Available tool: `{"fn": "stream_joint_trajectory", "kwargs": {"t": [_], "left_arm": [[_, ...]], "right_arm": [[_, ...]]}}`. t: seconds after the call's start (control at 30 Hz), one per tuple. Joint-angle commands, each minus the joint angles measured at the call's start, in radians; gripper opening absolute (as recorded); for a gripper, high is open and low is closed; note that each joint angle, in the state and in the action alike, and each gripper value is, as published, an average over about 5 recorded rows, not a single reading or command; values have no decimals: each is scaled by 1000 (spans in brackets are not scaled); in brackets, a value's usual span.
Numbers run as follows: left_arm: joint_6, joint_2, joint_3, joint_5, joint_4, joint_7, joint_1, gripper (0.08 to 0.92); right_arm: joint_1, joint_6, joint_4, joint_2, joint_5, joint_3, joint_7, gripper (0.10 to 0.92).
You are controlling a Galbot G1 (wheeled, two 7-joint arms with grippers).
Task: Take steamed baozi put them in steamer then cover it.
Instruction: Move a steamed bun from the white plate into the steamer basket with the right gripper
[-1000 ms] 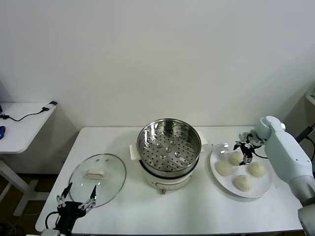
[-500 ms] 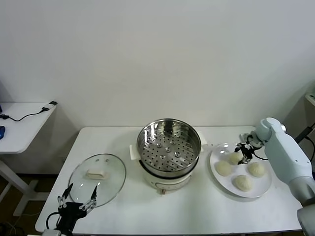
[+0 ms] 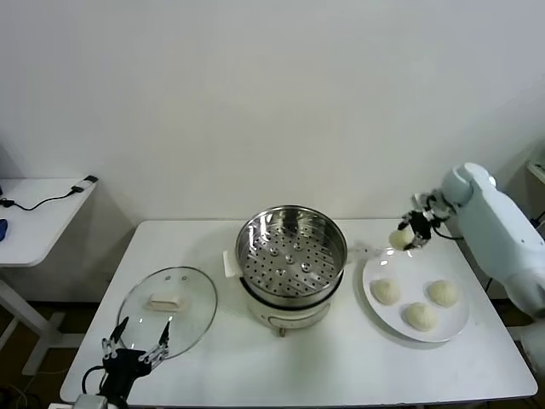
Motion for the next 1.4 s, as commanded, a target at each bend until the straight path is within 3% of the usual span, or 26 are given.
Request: {"fn": "stream_joint_trajectory", "kwargs": {"t": [0.03,0.2,0.27,0.37,0.77,1.23,1.4], "left_arm": [[11,-1,-1,-5,-13,-1,5,823],[10,-7,3,-3,-11,-3,5,823],[9,-10,3,-2,-11,-3,9,823],[7,-17,2,0,-7,-6,8,823],[4,-28,-5,-1,-6,-8,6,823],[3,-29,-2,-2,5,-6,-3,823],[3,-30,-1,-2,5,-6,-3,823]], "right_arm": [[305,137,-135,227,229,-227,-77,602],[324,434,-132,311,376,-381,-58,602],[326,577,-120,325,392,-462,-54,602],[310,662,-112,348,362,-496,-60,604],[224,662,-98,418,218,-425,-50,611],[141,662,-104,417,176,-406,-50,611],[118,662,-120,424,76,-366,2,614]]}}
